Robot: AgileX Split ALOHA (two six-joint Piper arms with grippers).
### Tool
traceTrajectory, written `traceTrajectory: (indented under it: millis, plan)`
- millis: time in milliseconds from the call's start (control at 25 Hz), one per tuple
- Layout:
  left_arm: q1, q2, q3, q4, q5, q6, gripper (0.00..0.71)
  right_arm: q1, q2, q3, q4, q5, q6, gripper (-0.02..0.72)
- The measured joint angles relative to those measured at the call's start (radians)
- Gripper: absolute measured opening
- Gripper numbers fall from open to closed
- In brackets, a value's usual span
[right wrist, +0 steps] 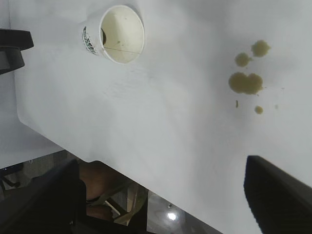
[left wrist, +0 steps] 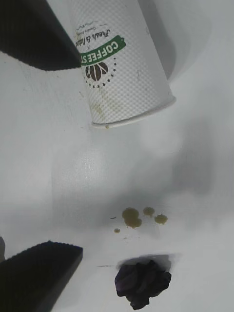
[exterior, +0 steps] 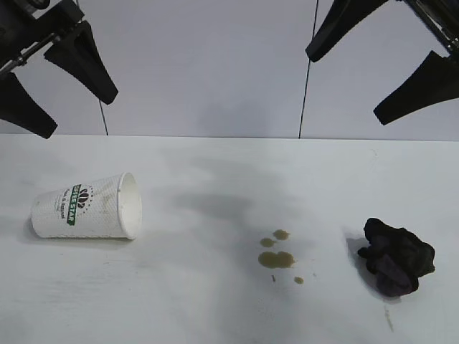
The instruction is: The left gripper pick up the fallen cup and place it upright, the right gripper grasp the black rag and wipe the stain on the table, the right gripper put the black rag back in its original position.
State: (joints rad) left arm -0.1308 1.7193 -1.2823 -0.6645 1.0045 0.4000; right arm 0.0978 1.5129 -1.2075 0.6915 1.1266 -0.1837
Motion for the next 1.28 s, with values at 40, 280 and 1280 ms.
traceTrajectory:
  millis: [40, 280, 1280]
  plan:
    - [0.0, 0.0, 0.0, 0.0, -0.002, 0.0, 0.687, 0.0, 0.0, 0.0, 0.0, 0.0, 0.0, 0.633]
    - [0.0, 0.0, 0.0, 0.0, -0.005, 0.0, 0.687, 0.0, 0.0, 0.0, 0.0, 0.0, 0.0, 0.633]
    - [-0.052, 0.0, -0.019, 0.036, -0.035, 0.681, 0.687, 0.0, 0.0, 0.0, 0.0, -0.004, 0.0, 0.633]
